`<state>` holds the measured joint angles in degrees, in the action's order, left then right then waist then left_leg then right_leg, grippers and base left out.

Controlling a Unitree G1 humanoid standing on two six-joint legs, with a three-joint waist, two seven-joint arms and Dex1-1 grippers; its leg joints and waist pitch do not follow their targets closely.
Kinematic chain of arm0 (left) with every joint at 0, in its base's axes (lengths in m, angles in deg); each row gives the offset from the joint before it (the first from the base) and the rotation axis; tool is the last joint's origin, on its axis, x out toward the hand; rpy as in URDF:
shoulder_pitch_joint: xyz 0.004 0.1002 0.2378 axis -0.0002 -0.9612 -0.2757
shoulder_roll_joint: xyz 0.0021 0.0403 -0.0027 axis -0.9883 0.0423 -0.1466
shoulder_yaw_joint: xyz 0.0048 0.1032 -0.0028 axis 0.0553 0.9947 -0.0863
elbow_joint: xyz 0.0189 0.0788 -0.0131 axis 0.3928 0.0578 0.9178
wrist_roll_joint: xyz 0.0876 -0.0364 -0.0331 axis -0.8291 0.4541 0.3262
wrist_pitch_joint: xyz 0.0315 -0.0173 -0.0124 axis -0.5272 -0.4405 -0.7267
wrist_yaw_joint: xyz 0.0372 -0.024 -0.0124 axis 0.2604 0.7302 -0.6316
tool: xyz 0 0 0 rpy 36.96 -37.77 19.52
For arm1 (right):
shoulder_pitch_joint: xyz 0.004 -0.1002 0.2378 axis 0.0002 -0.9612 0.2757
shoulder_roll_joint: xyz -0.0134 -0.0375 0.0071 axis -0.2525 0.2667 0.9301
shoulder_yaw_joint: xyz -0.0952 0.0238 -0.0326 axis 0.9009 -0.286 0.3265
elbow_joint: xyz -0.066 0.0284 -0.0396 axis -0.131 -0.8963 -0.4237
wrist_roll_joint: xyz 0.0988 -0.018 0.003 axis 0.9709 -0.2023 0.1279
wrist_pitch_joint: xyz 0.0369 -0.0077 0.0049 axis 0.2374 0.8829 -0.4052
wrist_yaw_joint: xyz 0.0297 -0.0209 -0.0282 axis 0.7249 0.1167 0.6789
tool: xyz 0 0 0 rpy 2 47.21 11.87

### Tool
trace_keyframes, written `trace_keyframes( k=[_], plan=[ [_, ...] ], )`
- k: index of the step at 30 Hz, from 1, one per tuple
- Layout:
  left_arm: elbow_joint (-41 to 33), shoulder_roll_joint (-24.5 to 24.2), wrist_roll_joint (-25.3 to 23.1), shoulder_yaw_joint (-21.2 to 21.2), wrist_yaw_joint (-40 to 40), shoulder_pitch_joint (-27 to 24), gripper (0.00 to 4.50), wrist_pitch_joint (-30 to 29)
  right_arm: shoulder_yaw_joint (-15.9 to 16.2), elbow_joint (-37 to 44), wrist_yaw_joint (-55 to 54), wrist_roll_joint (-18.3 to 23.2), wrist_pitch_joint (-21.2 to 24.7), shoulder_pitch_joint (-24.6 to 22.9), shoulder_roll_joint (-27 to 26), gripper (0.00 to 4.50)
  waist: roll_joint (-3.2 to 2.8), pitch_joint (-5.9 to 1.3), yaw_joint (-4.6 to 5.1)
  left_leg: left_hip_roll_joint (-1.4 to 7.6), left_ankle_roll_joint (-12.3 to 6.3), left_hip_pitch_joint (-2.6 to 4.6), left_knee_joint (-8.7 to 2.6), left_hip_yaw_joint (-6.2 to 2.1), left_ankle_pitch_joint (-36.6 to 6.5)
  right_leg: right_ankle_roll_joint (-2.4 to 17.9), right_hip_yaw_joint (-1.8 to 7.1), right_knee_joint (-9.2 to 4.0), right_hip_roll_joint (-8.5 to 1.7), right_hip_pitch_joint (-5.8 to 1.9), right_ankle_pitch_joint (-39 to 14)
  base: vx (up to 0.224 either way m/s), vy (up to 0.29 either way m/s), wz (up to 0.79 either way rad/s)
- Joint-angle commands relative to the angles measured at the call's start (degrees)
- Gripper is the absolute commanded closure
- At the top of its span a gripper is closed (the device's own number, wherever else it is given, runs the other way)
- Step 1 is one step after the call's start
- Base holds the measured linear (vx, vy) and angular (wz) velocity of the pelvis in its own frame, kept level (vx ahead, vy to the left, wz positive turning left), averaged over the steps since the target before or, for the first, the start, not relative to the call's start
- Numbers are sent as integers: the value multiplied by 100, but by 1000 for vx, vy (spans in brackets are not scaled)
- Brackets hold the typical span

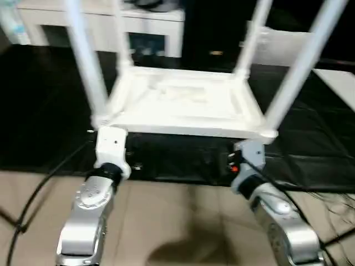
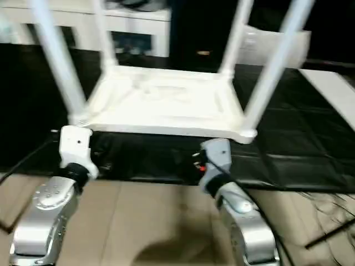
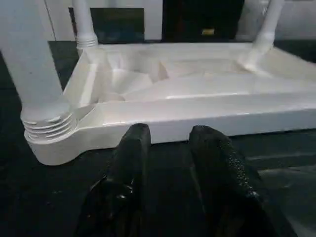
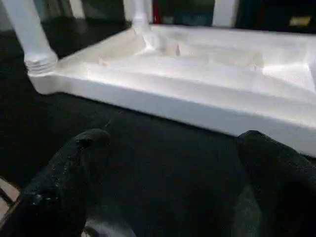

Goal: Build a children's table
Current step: Rotate leg to tighten

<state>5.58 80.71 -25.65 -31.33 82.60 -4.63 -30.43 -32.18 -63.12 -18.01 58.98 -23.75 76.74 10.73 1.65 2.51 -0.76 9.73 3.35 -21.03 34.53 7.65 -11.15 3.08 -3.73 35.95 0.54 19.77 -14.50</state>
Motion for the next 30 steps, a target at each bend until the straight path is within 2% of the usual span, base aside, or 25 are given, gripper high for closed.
trace_keyframes(
  k=[1, 3, 4, 5, 6, 7, 8, 10, 11, 13, 15, 16, 18, 19, 20, 21, 22, 23, 24, 25, 26, 27, 28, 29, 30],
  plan=[
    [-83, -2, -9, 142, 70, -84, 272, 46, -120, 205, -10, 56, -1, -124, 32, 0, -30, -189, 8, 468, -87, 114, -482, -169, -1704, 418, 429, -594, -811, -130, -1573, -1, 50, -1],
    [-96, 2, 10, 168, 59, -93, 272, -7, -131, 201, -36, 59, -26, -133, 25, 0, -22, -173, 12, 437, -23, 178, -491, -136, -2246, 396, 419, -644, -809, -161, -2118, 0, 0, 0],
    [-113, -5, -2, 189, 41, -113, 272, 7, -160, 212, -73, 91, -21, -99, 30, 0, 7, -162, 31, 423, -28, 174, -493, -121, -2367, 378, 412, -674, -800, -185, -2338, 0, 0, 0],
    [-116, -8, -1, 188, 46, -124, 272, -2, -157, 205, -85, 93, -18, -75, 46, 0, -9, -124, 31, 388, -38, 224, -484, -96, -2619, 333, 396, -762, -794, -187, -2848, 0, 0, 0],
    [-118, 1, -7, 173, 29, -138, 272, -9, -145, 196, -86, 81, -28, -42, 83, 0, -7, -104, 49, 355, -38, 364, -448, -76, -2928, 312, 351, -854, -778, -178, -3340, 0, 0, 0],
    [-104, 9, -6, 154, -7, -143, 272, 38, -149, 205, -86, 63, -15, -13, 99, 0, 18, -104, 49, 340, -106, 302, -479, -69, -2739, 317, 359, -866, -759, -289, -3269, 0, 0, 0],
    [-104, 9, -6, 154, -7, -143, 272, 38, -149, 205, -86, 63, -15, -13, 99, 0, 7, -76, 49, 350, -130, 311, -500, -72, -2720, 331, 352, -883, -755, -286, -3246, 69, 24, -3],
    [-85, 1, -10, 153, -15, -156, 272, 43, -147, 191, -62, 58, 21, 6, 120, 0, 7, -97, 70, 380, -181, 386, -519, -69, -2635, 472, 357, -862, -745, -314, -2947, 67, 23, -1],
    [-67, -30, -14, 192, 1, -174, 272, 83, -112, 177, -33, 7, -1, 19, 149, 0, 12, -161, 66, 359, -292, 284, -530, -38, -2105, 643, 387, -807, -739, -483, -2287, 85, 22, -1],
    [-94, -42, -14, 222, 24, -173, 272, 68, -103, 184, -19, 13, 9, 19, 150, 0, 15, -197, 51, 352, -407, 317, -509, 1, -1719, 777, 390, -766, -726, -509, -1775, 95, 21, 0],
    [-118, -11, 45, 210, 26, -149, 272, 38, -74, 166, 4, 9, 10, 30, 168, 0, 16, -238, 35, 304, -621, 229, -458, 28, -1006, 897, 375, -714, -709, -652, -1043, 98, 16, 2],
    [-118, -11, 45, 210, 26, -149, 272, 38, -74, 166, 4, 9, 10, 30, 168, 0, 16, -257, 29, 282, -668, 215, -437, 35, -836, 896, 374, -704, -696, -686, -863, 107, 14, 2],
    [-112, 10, 66, 203, 9, -122, 272, 15, 5, 121, 36, -27, -36, 30, 233, 0, 17, -329, 24, 235, -942, 229, -383, 1, -188, 807, 351, -561, -598, -746, 220, 121, 13, 4],
    [-113, 14, 70, 209, 10, -108, 272, 3, 48, 115, 57, -49, -44, 26, 266, 0, 14, -349, 37, 253, -1066, 278, -379, -31, -24, 770, 323, -493, -563, -724, 514, 146, 12, 5],
    [-109, 8, 65, 227, 19, -88, 272, 2, 84, 136, 76, -72, -57, 30, 297, 0, 8, -383, 96, 331, -1493, 459, -368, -145, 374, 655, 237, -309, -507, -610, 1035, 156, 6, 7],
    [-106, -3, 65, 237, 17, -85, 272, 5, 80, 149, 76, -61, -48, 36, 299, 0, 12, -428, 212, 535, -2175, 765, -327, -361, 832, 538, 134, -104, -526, -303, 1113, 156, 6, 7],
    [-106, -4, 65, 237, 17, -85, 272, 5, 80, 149, 76, -61, -48, 36, 299, 0, 5, -426, 278, 693, -2512, 991, -305, -518, 1030, 486, 112, 6, -597, -19, 838, 130, -19, 11],
    [-107, -9, 63, 240, 21, -85, 272, 1, 83, 150, 78, -64, -47, 36, 303, 0, 34, -349, 354, 980, -2858, 1181, -370, -703, 883, 447, 204, 132, -826, 335, 42, 108, -58, 11],
    [-116, 22, 135, 175, -4, -11, 272, -84, 136, 122, 109, -109, -9, 47, 342, 0, 146, -320, 331, 658, -2747, 896, -179, -453, 726, 520, 440, -63, -1006, 101, 496, 108, -58, 11],
    [-118, 28, 147, 167, -5, 5, 272, -93, 166, 116, 130, -131, 1, 45, 366, 0, 300, -299, 219, 54, -2472, 344, 80, -35, 301, 596, 712, -305, -955, -472, 1029, 137, -55, 14],
    [-121, 26, 161, 154, 1, 18, 272, -100, 204, 114, 146, -157, 14, 44, 385, 0, 348, -438, -56, -339, -1863, -607, 737, -33, -335, 510, 1363, -392, -1232, -1418, 2972, 124, -25, 8],
    [-118, -21, 128, 176, 29, 10, 272, -97, 231, 133, 178, -149, 0, 40, 387, 0, 287, -234, -108, -236, -1075, -660, 720, -121, -127, 278, 984, -413, -1122, -1132, 3425, 124, -25, 8],
    [-116, -52, 102, 194, 47, 1, 272, -93, 252, 146, 196, -136, -15, 36, 393, 0, 265, -199, -125, -241, -771, -575, 596, -134, 13, 168, 751, -468, -948, -1016, 2945, 61, -24, -12],
    [-124, -78, 97, 196, 72, -28, 272, -93, 278, 162, 192, -139, -18, 32, 408, 0, 148, -193, -109, -147, -651, -381, 228, -176, 200, -22, 483, -618, -701, -921, 1623, 65, 14, -10],
    [-131, -106, 87, 203, 93, -39, 272, -100, 277, 158, 181, -135, -25, 31, 400, 0, -116, -188, -95, 172, -752, -63, -136, -266, -74, -159, 282, -773, -712, -851, 151, 65, 14, -10]
  ],
)
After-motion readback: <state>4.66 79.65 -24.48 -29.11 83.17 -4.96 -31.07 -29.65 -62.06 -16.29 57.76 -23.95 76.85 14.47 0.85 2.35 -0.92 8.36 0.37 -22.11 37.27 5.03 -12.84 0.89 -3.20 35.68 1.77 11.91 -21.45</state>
